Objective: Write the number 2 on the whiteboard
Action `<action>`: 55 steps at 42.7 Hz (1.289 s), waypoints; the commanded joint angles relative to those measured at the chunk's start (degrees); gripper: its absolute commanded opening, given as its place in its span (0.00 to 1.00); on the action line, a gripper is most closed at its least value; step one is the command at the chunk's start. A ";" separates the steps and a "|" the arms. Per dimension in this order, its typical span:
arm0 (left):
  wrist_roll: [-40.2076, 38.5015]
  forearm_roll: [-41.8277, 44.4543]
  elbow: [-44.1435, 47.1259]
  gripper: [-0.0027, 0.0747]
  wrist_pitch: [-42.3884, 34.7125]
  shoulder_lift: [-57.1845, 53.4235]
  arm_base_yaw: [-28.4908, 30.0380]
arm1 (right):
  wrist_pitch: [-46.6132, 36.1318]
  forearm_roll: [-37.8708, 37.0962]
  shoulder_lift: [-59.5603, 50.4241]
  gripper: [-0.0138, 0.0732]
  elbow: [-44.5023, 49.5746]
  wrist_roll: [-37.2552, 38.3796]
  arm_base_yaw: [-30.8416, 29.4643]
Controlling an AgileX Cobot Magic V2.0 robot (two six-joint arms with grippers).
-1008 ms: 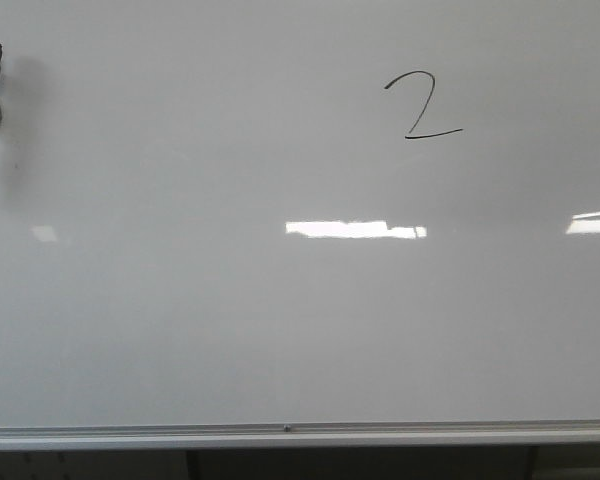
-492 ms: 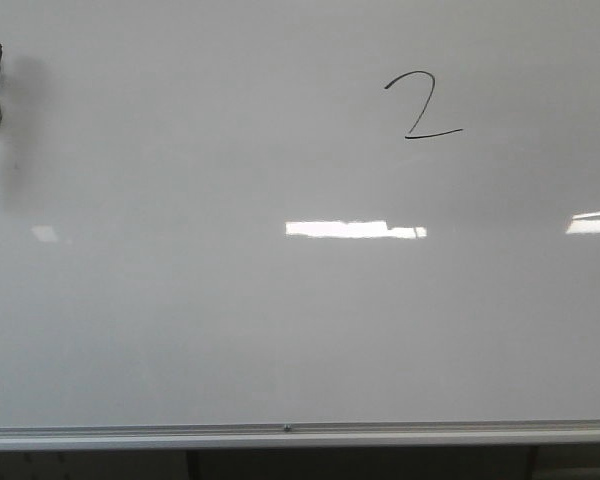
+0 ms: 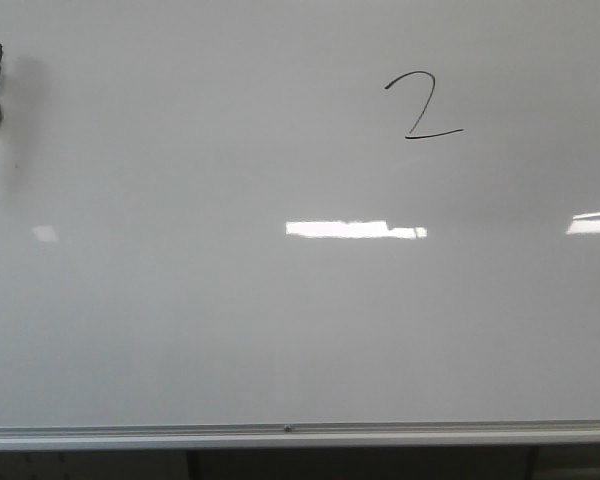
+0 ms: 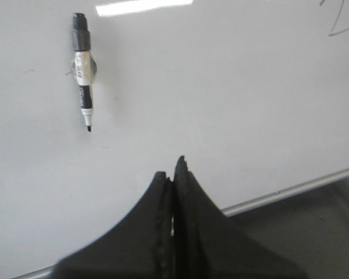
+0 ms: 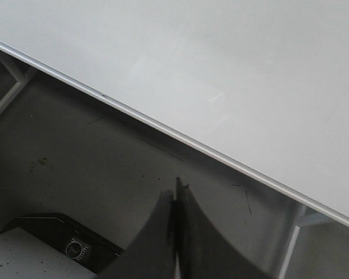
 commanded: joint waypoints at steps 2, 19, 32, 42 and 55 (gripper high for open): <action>5.37 -4.85 5.92 0.01 -12.05 -6.74 4.61 | -3.03 -0.23 0.18 0.08 -1.20 -0.07 -0.32; 11.34 -11.73 31.66 0.01 -33.00 -25.44 19.47 | -3.03 -0.23 0.18 0.08 -1.20 -0.07 -0.32; 11.34 -11.73 39.60 0.01 -45.70 -26.73 22.82 | -3.00 -0.23 0.18 0.08 -1.20 -0.07 -0.32; 11.39 -11.73 39.60 0.01 -45.98 -26.73 23.97 | -3.05 -0.23 0.18 0.08 -1.20 -0.07 -0.32; 11.39 -11.73 39.60 0.01 -45.88 -26.62 23.97 | -3.05 -0.23 0.18 0.08 -1.20 -0.07 -0.32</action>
